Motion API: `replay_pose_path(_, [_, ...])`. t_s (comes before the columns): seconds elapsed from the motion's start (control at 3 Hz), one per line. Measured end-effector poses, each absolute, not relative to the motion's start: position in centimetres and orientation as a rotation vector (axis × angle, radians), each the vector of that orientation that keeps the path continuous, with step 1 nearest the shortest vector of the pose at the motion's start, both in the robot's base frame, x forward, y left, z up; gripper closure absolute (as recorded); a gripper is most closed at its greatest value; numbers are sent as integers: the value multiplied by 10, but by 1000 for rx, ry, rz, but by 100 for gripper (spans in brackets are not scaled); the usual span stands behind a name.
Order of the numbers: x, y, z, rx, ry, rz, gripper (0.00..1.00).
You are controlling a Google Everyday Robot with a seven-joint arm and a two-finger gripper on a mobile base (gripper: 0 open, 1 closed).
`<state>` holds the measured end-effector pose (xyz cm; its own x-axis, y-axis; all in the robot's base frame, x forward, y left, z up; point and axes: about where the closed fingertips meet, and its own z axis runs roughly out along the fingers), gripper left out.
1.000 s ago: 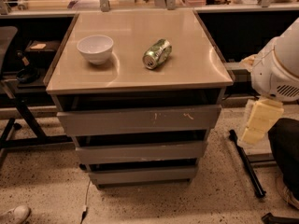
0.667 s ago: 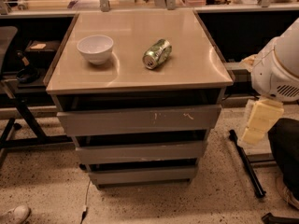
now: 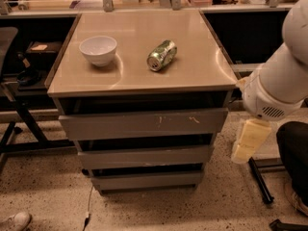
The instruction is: Open bottom drawer
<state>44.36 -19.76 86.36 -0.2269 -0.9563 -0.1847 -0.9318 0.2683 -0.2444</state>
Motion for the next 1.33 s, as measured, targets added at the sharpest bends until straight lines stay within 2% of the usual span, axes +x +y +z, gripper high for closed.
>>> replay_pose_path(0.33, [441,-191,814,-1721,2315,-52,0])
replay_pose_path(0.67, [437,-189,809,-1724,2316,-63,0])
replay_pose_path(1.33, [413,-150,674,-1683,2438,196,0])
